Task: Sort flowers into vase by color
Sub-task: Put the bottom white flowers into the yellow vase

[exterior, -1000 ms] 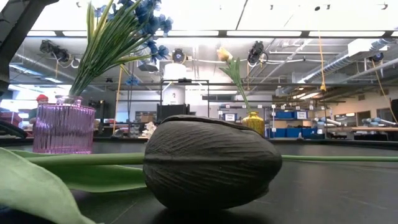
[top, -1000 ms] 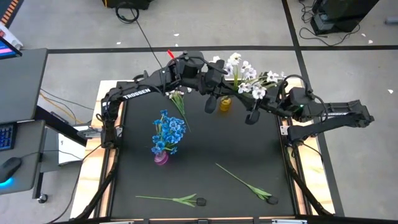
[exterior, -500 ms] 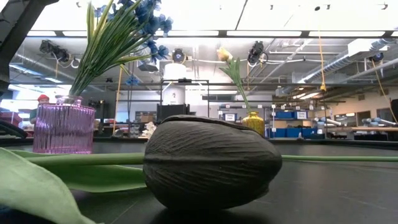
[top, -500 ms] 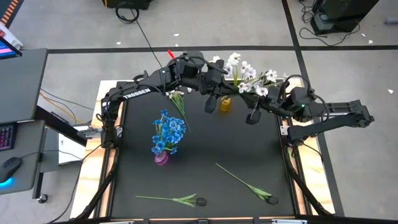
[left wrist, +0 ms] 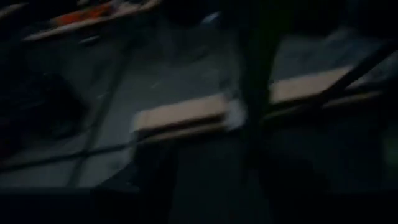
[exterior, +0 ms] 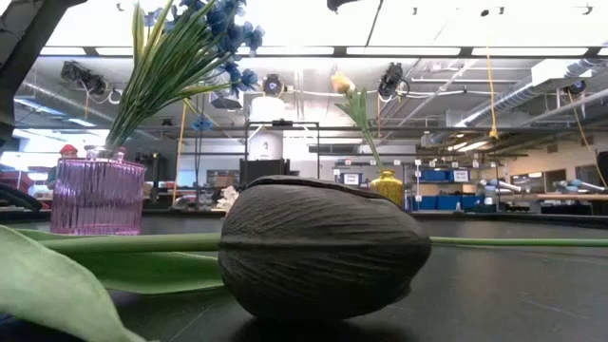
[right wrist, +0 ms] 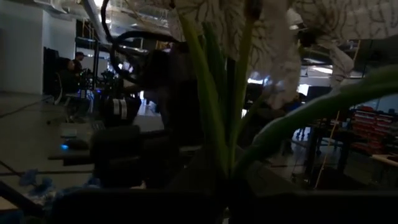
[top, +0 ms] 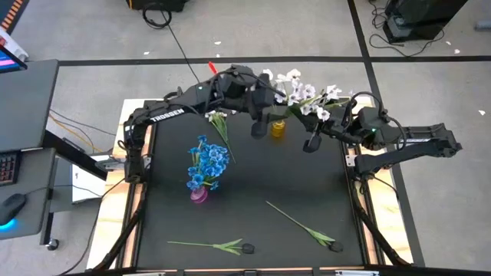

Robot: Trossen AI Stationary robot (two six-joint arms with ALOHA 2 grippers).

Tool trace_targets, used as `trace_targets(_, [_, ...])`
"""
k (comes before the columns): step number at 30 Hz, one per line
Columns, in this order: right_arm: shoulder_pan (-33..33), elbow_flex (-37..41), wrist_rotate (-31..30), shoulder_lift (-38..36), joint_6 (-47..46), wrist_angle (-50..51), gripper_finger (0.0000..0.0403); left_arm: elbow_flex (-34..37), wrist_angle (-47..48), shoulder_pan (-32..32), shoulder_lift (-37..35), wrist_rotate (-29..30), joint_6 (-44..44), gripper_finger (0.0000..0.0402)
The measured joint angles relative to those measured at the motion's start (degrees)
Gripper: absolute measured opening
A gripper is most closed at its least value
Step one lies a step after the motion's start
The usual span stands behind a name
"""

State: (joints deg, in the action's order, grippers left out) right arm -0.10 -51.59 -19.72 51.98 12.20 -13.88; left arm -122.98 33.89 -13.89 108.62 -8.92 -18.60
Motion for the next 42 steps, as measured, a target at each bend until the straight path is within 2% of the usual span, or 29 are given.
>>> trace_targets(3, [0.0, 0.0, -1.99, -0.67, 0.19, 1.9, 0.0016, -0.01, 4.62, -0.94, -2.61, 9.64, -4.0, 0.0245])
trace_targets(6, [0.0, -0.02, -4.18, -1.05, 1.15, 3.63, 0.0018, -0.02, 8.64, -1.95, -5.58, 13.86, -4.46, 0.0258])
trace_targets(11, [-0.25, -0.02, -8.8, -1.03, 1.59, 7.01, 0.0022, -0.04, 14.79, -2.36, -10.46, 13.81, -4.82, 0.026])
trace_targets(17, [-2.02, -0.02, -9.21, -0.58, 1.23, 10.69, 0.0022, -0.09, 22.56, -2.26, -15.43, 13.93, -4.34, 0.026])
trace_targets(24, [-5.27, -0.02, -9.17, 2.66, 1.16, 11.12, 0.0022, -0.09, 22.6, -2.17, -18.21, 13.87, 2.02, 0.026])
trace_targets(29, [-7.92, 0.0, -9.16, 6.01, -1.29, 10.66, 0.0022, -0.09, 21.81, -2.18, -18.27, 13.87, 1.49, 0.026])
trace_targets(34, [-10.8, 1.72, -9.14, 7.58, -3.62, 5.73, 0.0022, -0.07, 21.61, -2.16, -17.93, 13.87, 1.49, 0.026])
trace_targets(42, [-13.88, 11.08, -9.16, 6.1, -7.33, -4.28, 0.0022, -0.07, 21.61, -2.16, -17.88, 13.87, 1.49, 0.026])
